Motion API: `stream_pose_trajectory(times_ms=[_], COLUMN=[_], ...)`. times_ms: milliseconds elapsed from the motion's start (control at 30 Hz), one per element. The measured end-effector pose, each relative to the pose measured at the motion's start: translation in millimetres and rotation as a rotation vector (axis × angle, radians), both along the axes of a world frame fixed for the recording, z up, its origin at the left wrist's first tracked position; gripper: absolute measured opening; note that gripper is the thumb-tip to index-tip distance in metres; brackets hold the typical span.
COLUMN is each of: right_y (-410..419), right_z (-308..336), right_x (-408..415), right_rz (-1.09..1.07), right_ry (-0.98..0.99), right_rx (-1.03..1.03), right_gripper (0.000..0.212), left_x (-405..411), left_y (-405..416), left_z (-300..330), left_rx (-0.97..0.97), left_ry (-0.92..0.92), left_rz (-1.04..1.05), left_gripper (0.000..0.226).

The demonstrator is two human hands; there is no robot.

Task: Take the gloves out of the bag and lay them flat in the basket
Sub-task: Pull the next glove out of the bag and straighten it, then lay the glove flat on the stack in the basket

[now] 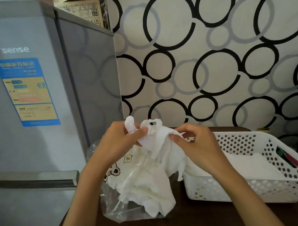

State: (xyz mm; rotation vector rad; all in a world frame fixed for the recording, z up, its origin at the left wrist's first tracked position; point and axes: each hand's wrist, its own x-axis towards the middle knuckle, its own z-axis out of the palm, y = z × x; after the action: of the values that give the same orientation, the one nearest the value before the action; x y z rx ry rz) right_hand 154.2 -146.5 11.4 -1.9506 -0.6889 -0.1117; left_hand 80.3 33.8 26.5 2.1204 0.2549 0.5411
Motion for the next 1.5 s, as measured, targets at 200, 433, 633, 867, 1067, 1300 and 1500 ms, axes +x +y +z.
stream_pose_trajectory(times_ms=[200,433,633,867,1067,1300,1500], right_y=[-7,-21,-40,-53,-70,-90,-90], right_z=[11,17,26,33,46,56,48], right_x=[-4,1,10,8,2,5,16], right_rz=[0.201,0.222,0.113,0.262,0.370,0.266,-0.059], right_ry=[0.234,0.245,0.243,0.067,0.055,0.184,0.195], right_rx=[0.149,-0.002,0.116,-0.188,-0.282,-0.033,0.315], right_gripper=[0.009,0.014,0.011,0.013,0.008,0.019,0.022], left_x=[-2,-8,-2,3,14,17,26], left_y=[-9,-7,9,-29,-48,-58,-74], left_z=[8,20,0,11,-5,-3,1], left_rx=[-0.139,-0.434,-0.055,0.180,0.278,0.134,0.028], left_ry=[-0.123,-0.265,0.094,-0.102,0.065,-0.117,-0.151], left_rz=[0.008,0.050,0.118,-0.252,-0.518,-0.410,-0.424], left_gripper=[0.019,0.016,0.009,0.058,0.058,0.035,0.046])
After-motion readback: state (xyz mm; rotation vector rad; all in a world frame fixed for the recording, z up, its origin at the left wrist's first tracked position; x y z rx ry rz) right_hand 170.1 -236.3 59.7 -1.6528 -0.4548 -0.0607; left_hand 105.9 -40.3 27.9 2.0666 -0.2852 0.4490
